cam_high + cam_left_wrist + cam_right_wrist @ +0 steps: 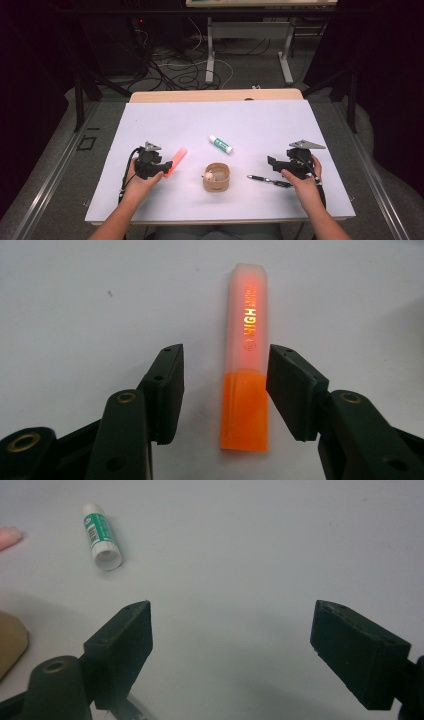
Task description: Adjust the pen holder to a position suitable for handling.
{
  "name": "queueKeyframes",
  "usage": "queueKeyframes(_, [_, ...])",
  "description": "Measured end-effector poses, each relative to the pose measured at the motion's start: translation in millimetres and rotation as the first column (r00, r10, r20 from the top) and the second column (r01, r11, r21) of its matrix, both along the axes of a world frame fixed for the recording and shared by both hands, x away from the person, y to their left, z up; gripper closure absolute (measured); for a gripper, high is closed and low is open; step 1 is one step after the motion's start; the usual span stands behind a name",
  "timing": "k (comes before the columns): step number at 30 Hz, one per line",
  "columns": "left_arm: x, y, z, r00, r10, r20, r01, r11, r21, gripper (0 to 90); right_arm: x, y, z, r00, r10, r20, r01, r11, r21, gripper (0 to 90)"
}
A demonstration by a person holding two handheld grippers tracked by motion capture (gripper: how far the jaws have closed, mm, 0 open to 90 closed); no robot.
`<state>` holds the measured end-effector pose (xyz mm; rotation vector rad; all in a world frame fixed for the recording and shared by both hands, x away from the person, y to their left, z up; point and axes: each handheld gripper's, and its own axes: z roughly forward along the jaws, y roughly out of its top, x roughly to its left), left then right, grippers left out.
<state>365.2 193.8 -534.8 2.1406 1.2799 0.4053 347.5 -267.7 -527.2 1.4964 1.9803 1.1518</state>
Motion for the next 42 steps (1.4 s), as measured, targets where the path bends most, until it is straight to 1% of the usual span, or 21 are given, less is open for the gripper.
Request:
queueKeyframes(1, [-0.1, -1.1, 0.0, 1.0, -0.005, -0.006, 0.005, 0.9999, 0.012, 49.7, -0.1, 0.4, 0.0, 1.0, -0.001, -0.002, 0.001, 1.0, 0.003, 16.8])
queueKeyframes(2, [0.0, -2.3, 0.0, 0.9997, -0.012, -0.022, 0.012, 0.9998, 0.014, 49.6, 0.0, 0.5, -0.1, 1.0, 0.001, -0.003, -0.001, 1.0, 0.001, 16.8])
queueKeyframes(3, [-0.2, -4.0, -1.0, 0.9998, -0.009, -0.018, 0.01, 0.9996, 0.025, 49.4, -0.2, 0.7, 0.0, 1.0, 0.001, -0.005, -0.001, 1.0, 0.002, 16.8])
queueKeyframes(4, [0.0, -4.7, -1.1, 0.9995, -0.021, -0.024, 0.022, 0.9993, 0.031, 49.3, -0.3, 0.9, 0.0, 1.0, 0.002, -0.006, -0.002, 1.0, 0.002, 16.8])
queueKeyframes(9, [-0.4, -10.5, -4.1, 0.9963, -0.023, -0.083, 0.028, 0.9974, 0.066, 49.4, 0.2, 0.7, -0.8, 1.0, 0.007, -0.005, -0.007, 1.0, -0.002, 16.8])
queueKeyframes(11, [-0.1, -11.5, -5.2, 0.9959, -0.014, -0.089, 0.02, 0.9969, 0.076, 49.4, 0.2, 1.0, -0.8, 0.9999, 0.009, -0.006, -0.009, 1.0, -0.001, 16.8])
queueKeyframes(12, [0.6, -11.2, -5.6, 0.996, -0.02, -0.087, 0.027, 0.9962, 0.082, 49.4, 0.2, 1.3, -0.8, 1.0, 0.007, -0.006, -0.007, 1.0, -0.001, 16.8])
queueKeyframes(14, [1.6, -11.2, -6.7, 0.9954, -0.024, -0.093, 0.032, 0.9963, 0.079, 49.4, 0.3, 1.2, -1.0, 0.9999, 0.012, -0.005, -0.012, 1.0, -0.003, 16.8])
queueKeyframes(15, [1.5, -11.9, -7.4, 0.9952, -0.015, -0.096, 0.023, 0.9966, 0.08, 49.7, 0.5, 1.1, -1.3, 0.9999, 0.014, -0.002, -0.014, 1.0, -0.005, 16.8])
queueKeyframes(16, [1.9, -11.9, -7.9, 0.9948, -0.019, -0.1, 0.028, 0.9956, 0.09, 50.6, 0.6, 1.2, -1.4, 0.9999, 0.016, -0.002, -0.016, 1.0, -0.004, 16.8])
queueKeyframes(20, [2.1, -12.5, -8.0, 0.9947, -0.022, -0.1, 0.031, 0.9953, 0.092, 53.0, 0.4, 1.8, -1.3, 0.9998, 0.016, -0.012, -0.016, 1.0, -0.001, 16.8])
queueKeyframes(26, [2.1, -13.7, -7.0, 0.9933, -0.037, -0.109, 0.047, 0.9945, 0.093, 58.4, 0.2, 1.9, -1.2, 0.9998, 0.017, -0.011, -0.017, 1.0, 0.0, 16.8])
queueKeyframes(28, [2.3, -14.0, -6.6, 0.993, -0.036, -0.112, 0.047, 0.9944, 0.095, 60.5, 0.2, 1.9, -1.2, 0.9998, 0.018, -0.011, -0.018, 1.0, -0.002, 16.8])
queueKeyframes(30, [2.9, -14.6, -6.4, 0.993, -0.032, -0.114, 0.042, 0.9947, 0.094, 64.5, 0.4, 2.0, -1.5, 0.9997, 0.02, -0.01, -0.02, 1.0, -0.004, 16.8])
queueKeyframes(31, [3.0, -14.9, -5.7, 0.9924, -0.027, -0.12, 0.039, 0.9942, 0.1, 65.6, 0.6, 2.0, -1.6, 0.9997, 0.022, -0.01, -0.022, 1.0, -0.004, 16.8])
queueKeyframes(42, [4.7, -14.9, -4.8, 0.9911, -0.024, -0.131, 0.037, 0.9946, 0.096, 66.7, 0.3, 2.0, -1.4, 0.9997, 0.021, -0.011, -0.021, 1.0, -0.003, 16.8])
